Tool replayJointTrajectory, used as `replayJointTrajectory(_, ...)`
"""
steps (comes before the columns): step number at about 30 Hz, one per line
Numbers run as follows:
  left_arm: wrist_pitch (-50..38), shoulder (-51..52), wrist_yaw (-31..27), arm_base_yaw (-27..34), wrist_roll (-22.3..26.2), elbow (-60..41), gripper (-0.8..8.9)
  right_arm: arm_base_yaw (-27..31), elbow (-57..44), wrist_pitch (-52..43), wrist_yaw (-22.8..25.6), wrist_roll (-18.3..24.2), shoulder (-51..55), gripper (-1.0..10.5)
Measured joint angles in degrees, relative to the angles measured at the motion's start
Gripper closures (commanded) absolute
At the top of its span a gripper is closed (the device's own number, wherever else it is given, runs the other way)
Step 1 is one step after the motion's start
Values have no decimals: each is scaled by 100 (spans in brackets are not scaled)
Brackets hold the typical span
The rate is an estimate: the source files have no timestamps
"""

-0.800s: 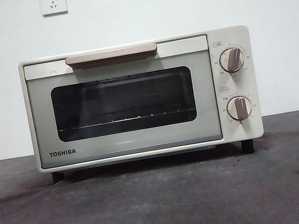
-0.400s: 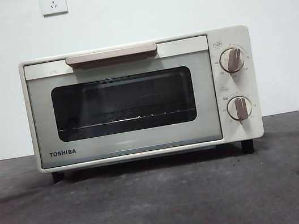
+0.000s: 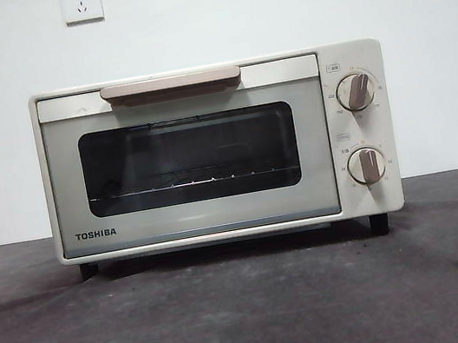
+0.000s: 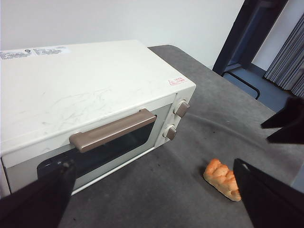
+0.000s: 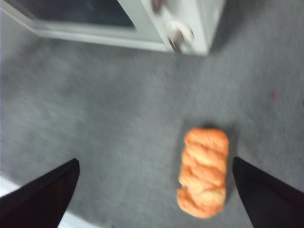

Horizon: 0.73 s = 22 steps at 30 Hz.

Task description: The left arm flap open the oven, the right arm pick bread and place it into oven, the left arm flap close the oven

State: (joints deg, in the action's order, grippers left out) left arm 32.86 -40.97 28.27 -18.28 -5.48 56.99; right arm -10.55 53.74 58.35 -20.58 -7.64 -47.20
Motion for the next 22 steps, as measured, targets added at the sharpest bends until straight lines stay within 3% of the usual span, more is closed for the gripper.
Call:
replayJointTrajectory(10,313,0,0,0,-4,0,282,-505,-754,-468,743,9,-1108,432)
replayJointTrajectory(22,420,0,2,0,-4,0,282,-520,-890,-881,863,-11,-2304,432)
